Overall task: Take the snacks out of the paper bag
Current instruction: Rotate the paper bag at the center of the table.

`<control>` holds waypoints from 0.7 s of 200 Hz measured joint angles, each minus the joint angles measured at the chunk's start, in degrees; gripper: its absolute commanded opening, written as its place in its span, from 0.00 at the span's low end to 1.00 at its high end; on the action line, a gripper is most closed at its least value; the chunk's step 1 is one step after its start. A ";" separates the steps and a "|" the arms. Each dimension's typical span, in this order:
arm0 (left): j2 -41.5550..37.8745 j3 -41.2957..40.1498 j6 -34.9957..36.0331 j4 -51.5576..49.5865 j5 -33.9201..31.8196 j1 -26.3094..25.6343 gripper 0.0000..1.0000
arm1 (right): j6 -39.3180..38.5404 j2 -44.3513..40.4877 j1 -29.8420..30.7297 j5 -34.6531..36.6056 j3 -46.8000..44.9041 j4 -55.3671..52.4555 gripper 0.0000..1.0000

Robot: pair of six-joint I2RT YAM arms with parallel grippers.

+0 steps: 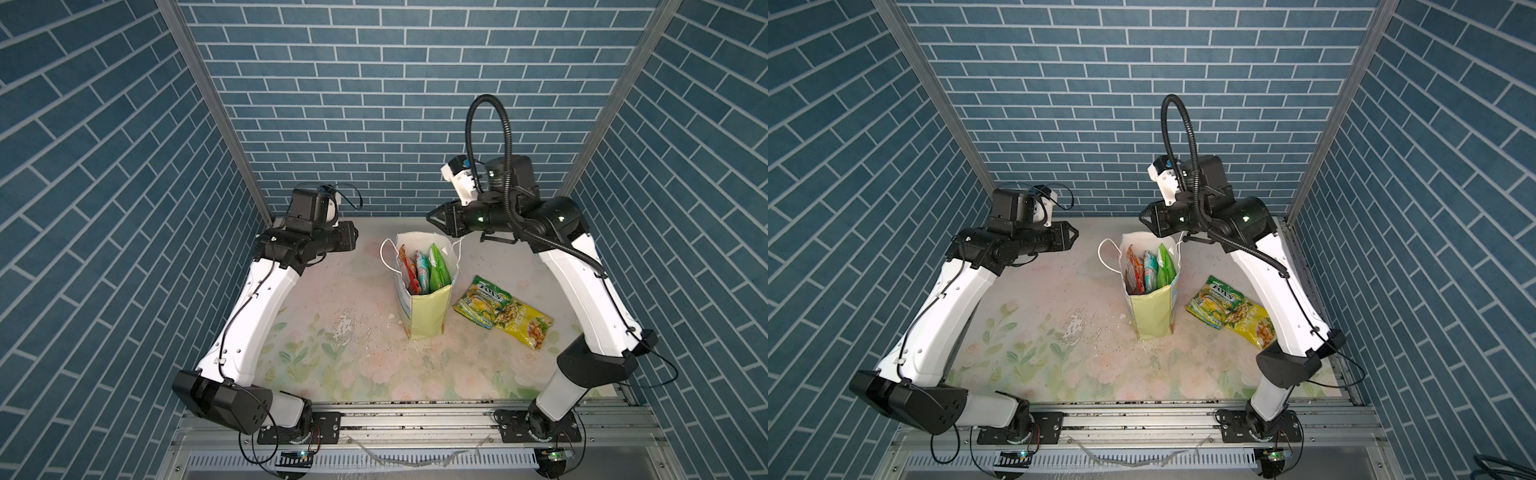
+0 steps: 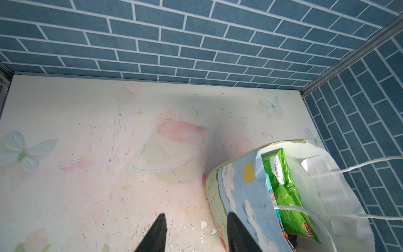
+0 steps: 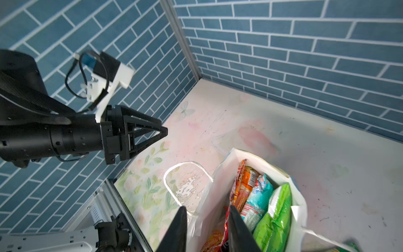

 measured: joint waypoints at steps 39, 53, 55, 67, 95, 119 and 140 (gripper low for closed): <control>0.37 -1.70 -0.52 1.62 0.17 0.00 0.47 | 1.62 2.89 0.61 1.73 -5.62 -3.13 0.27; 0.90 -2.29 -0.63 2.12 0.37 0.00 0.47 | 2.62 3.23 0.74 2.25 -8.00 -4.17 0.27; 0.98 -2.38 -0.63 2.14 0.42 0.00 0.47 | 2.67 3.34 0.74 2.27 -8.28 -4.28 0.27; 1.51 -2.73 -0.72 2.34 0.59 0.00 0.47 | 3.17 4.00 0.83 2.62 -9.29 -4.70 0.27; 2.49 -2.84 -0.74 2.75 0.94 0.00 0.47 | 4.11 6.19 1.92 3.21 -9.60 -4.70 0.27; 2.60 -2.84 -0.74 2.89 1.36 0.00 0.47 | 4.35 7.91 2.99 4.22 -9.57 -4.70 0.28; 2.60 -2.84 -0.72 2.93 1.51 0.00 0.47 | 4.52 10.05 3.72 5.51 -9.44 -4.83 0.29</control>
